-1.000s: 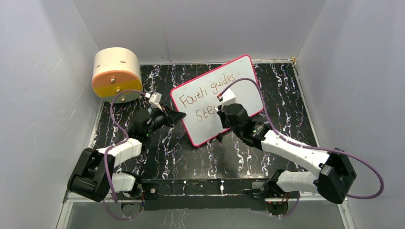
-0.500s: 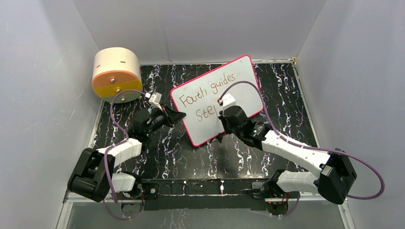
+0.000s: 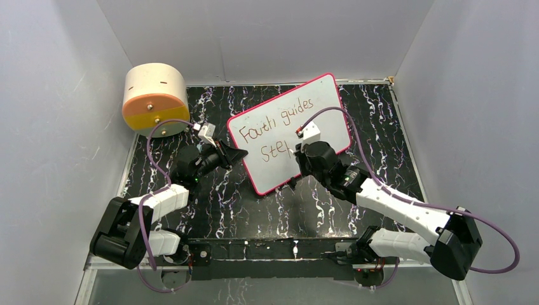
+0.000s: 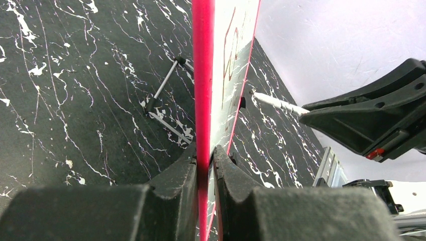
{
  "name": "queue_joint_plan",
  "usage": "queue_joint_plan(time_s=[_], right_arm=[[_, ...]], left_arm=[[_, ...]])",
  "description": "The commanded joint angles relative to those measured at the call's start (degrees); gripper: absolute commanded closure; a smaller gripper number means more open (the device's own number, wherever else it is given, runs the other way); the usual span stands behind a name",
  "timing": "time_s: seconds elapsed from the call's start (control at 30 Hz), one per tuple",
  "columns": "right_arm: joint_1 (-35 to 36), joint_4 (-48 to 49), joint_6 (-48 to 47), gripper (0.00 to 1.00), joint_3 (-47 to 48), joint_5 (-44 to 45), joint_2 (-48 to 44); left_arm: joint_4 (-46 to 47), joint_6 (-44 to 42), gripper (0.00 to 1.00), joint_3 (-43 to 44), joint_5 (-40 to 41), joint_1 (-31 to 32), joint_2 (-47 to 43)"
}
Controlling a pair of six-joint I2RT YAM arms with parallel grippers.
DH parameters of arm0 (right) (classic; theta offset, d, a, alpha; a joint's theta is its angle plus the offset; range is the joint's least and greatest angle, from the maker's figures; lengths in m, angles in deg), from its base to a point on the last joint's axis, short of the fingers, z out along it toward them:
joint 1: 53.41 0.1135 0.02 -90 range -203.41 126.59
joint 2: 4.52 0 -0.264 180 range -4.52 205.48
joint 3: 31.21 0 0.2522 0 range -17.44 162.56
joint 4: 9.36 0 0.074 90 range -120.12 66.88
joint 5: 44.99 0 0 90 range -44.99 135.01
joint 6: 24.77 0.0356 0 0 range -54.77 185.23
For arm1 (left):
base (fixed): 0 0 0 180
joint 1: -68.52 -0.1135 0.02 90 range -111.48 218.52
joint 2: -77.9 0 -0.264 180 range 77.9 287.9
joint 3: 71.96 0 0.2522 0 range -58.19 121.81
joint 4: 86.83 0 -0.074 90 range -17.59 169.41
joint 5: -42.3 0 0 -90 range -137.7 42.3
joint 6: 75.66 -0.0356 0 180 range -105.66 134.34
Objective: Write a sentence on the whiteboard
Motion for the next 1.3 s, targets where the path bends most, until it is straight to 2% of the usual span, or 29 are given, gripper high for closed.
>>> queue_joint_plan(time_s=[0.0, 0.3, 1.27], right_arm=[[-0.4, 8.2, -1.6, 1.00, 0.1, 2.2, -0.2], [-0.8, 13.1, -2.9, 1.00, 0.5, 2.0, 1.8], [-4.0, 14.2, -2.8, 1.00, 0.9, 1.0, 4.4]], left_arm=[[-2.5, -1.4, 1.00, 1.2, 0.8, 0.5, -0.3], [-2.5, -1.4, 1.00, 1.1, 0.6, 0.4, -0.3], [-2.5, -1.4, 1.00, 1.1, 0.7, 0.5, -0.3]])
